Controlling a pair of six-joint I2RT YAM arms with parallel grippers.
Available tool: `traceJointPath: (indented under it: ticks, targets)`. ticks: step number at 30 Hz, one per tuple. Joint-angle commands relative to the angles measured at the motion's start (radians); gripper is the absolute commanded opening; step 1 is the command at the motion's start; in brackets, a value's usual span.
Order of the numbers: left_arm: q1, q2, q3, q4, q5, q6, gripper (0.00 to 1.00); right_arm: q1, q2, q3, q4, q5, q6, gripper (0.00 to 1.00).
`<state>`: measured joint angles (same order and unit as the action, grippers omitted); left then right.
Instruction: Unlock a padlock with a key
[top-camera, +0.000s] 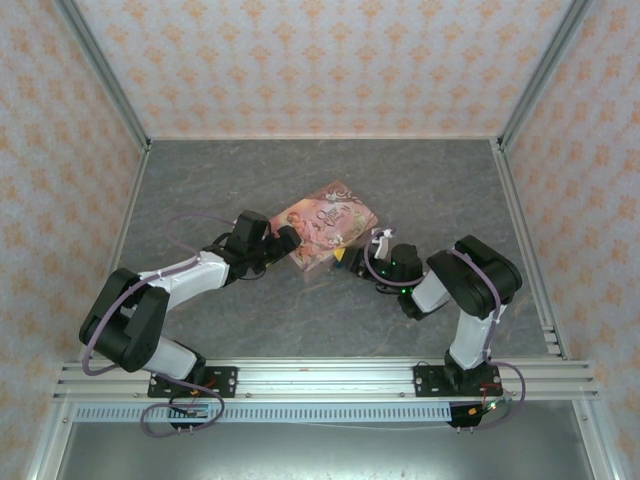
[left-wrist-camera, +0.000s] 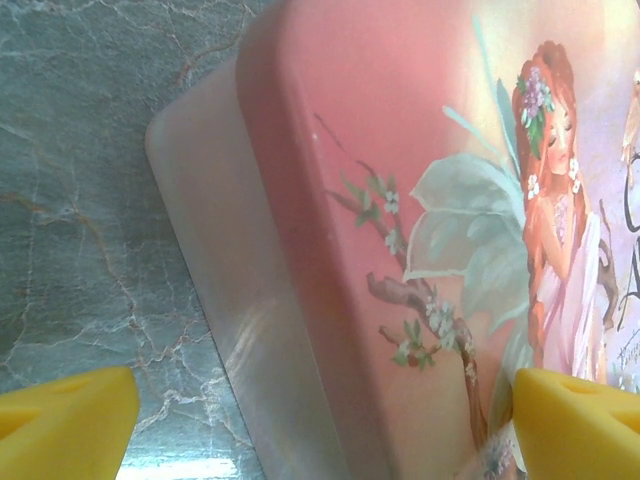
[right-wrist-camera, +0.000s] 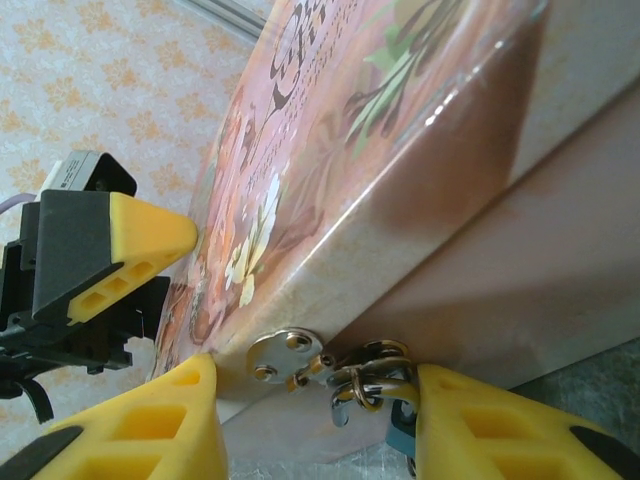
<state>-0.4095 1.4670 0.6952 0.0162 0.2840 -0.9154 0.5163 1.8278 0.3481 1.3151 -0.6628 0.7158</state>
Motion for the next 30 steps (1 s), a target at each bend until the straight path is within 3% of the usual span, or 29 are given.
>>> traceJointPath:
  ticks: [1, 15, 24, 26, 30]
  targets:
    - [0.029, 0.053, -0.047, -0.206, -0.087, 0.026, 0.94, 0.008, -0.029, -0.016, 0.063, -0.047, -0.045, 0.41]
    - [0.037, 0.058, -0.046, -0.207, -0.086, 0.030, 0.94, 0.007, -0.061, -0.060, 0.024, -0.055, -0.094, 0.40]
    - [0.038, 0.056, -0.040, -0.208, -0.085, 0.032, 0.94, 0.007, -0.053, -0.026, -0.008, -0.049, -0.087, 0.35]
    - [0.039, 0.055, -0.040, -0.210, -0.085, 0.033, 0.94, 0.007, -0.057, -0.030, -0.025, -0.032, -0.099, 0.37]
    - [0.038, 0.050, -0.045, -0.212, -0.086, 0.033, 0.94, 0.005, -0.071, -0.043, -0.061, 0.003, -0.129, 0.51]
